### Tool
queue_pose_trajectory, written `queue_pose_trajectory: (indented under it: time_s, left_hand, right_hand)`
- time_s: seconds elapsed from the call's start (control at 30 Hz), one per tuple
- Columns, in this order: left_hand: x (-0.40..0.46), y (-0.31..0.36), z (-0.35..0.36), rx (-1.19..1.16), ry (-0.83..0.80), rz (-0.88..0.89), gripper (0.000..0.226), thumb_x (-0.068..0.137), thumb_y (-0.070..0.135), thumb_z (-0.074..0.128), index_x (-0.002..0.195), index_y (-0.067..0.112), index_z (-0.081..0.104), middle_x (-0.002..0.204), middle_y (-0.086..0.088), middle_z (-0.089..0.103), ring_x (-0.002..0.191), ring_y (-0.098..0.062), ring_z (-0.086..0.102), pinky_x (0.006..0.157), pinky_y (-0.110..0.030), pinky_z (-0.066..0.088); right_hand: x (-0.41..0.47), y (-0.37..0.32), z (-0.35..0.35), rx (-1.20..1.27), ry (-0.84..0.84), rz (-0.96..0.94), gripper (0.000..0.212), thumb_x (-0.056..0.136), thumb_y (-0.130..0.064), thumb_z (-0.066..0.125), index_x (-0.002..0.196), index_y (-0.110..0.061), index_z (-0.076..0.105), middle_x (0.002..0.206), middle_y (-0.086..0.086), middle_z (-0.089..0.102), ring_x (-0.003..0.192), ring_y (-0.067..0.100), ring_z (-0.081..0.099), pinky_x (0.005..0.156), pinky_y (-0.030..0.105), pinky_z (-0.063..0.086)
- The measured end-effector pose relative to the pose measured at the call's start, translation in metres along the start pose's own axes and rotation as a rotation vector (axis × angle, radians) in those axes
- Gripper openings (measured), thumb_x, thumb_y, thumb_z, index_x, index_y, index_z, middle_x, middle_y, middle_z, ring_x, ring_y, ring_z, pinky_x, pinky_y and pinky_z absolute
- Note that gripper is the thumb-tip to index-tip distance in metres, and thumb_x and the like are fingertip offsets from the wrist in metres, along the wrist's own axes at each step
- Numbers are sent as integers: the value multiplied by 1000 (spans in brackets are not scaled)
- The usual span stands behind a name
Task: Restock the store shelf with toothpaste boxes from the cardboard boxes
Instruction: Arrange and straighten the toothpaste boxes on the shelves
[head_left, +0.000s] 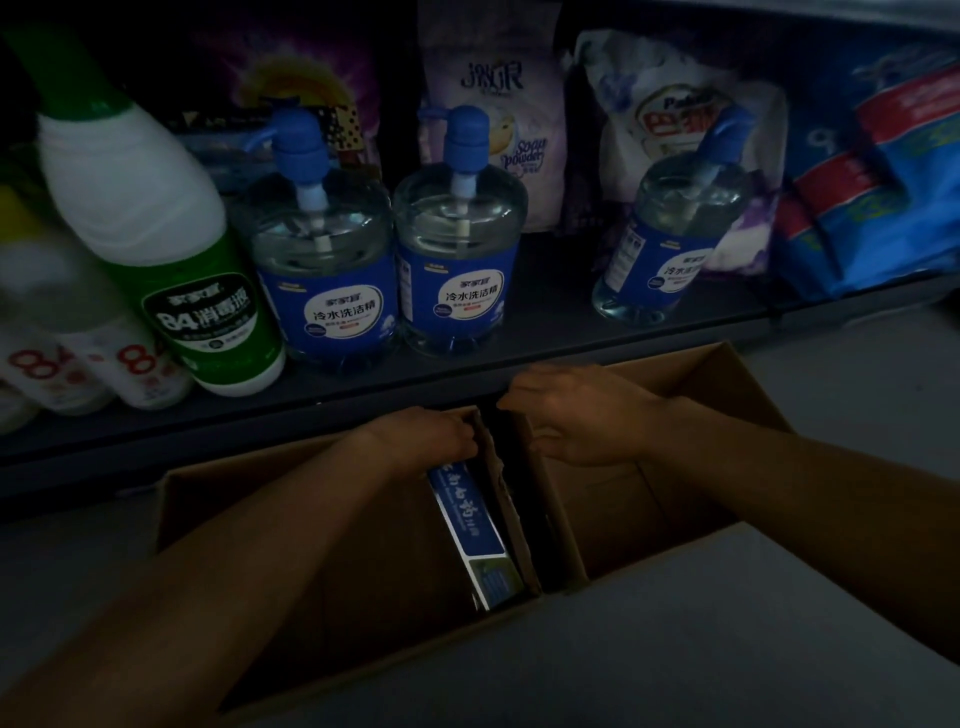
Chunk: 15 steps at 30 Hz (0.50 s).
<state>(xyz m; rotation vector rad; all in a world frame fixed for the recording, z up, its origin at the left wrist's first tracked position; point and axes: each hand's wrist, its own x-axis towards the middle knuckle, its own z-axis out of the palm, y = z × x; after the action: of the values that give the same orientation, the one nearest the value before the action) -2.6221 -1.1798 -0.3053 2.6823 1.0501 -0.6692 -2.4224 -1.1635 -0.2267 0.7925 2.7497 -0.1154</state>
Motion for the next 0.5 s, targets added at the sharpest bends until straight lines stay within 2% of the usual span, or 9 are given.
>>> queue_pose_trajectory:
  time_s: [0.07, 0.17, 0.3, 0.5]
  left_hand:
    - [-6, 2, -7, -8, 26, 3, 44, 94, 8, 48, 137, 16, 45, 141, -2, 42, 131, -21, 41, 101, -34, 40]
    - [-19, 4, -16, -30, 68, -16, 40, 97, 18, 44, 137, 18, 45, 140, -3, 44, 129, -20, 42, 98, -32, 39]
    - [-50, 3, -29, -8, 159, -71, 39, 91, 22, 56, 130, 22, 50, 132, 1, 48, 122, -17, 45, 85, -30, 42]
    - [-120, -9, -74, 68, 289, -175, 35, 91, 21, 55, 126, 22, 53, 128, 4, 50, 121, -15, 44, 79, -25, 38]
  right_hand:
    - [-3, -1, -3, -8, 2, 4, 49, 89, -26, 57, 137, -17, 45, 136, 3, 48, 124, 19, 42, 97, 37, 42]
    - [-6, -2, -9, -20, 27, 9, 49, 89, -27, 57, 136, -17, 46, 134, 2, 49, 123, 19, 43, 95, 35, 42]
    - [-8, -9, -29, -60, 51, 6, 52, 89, -32, 58, 137, -20, 44, 132, 0, 49, 122, 17, 43, 94, 36, 43]
    - [-5, -25, -84, -55, 134, -6, 55, 89, -38, 59, 139, -23, 43, 136, -2, 48, 124, 17, 46, 96, 39, 45]
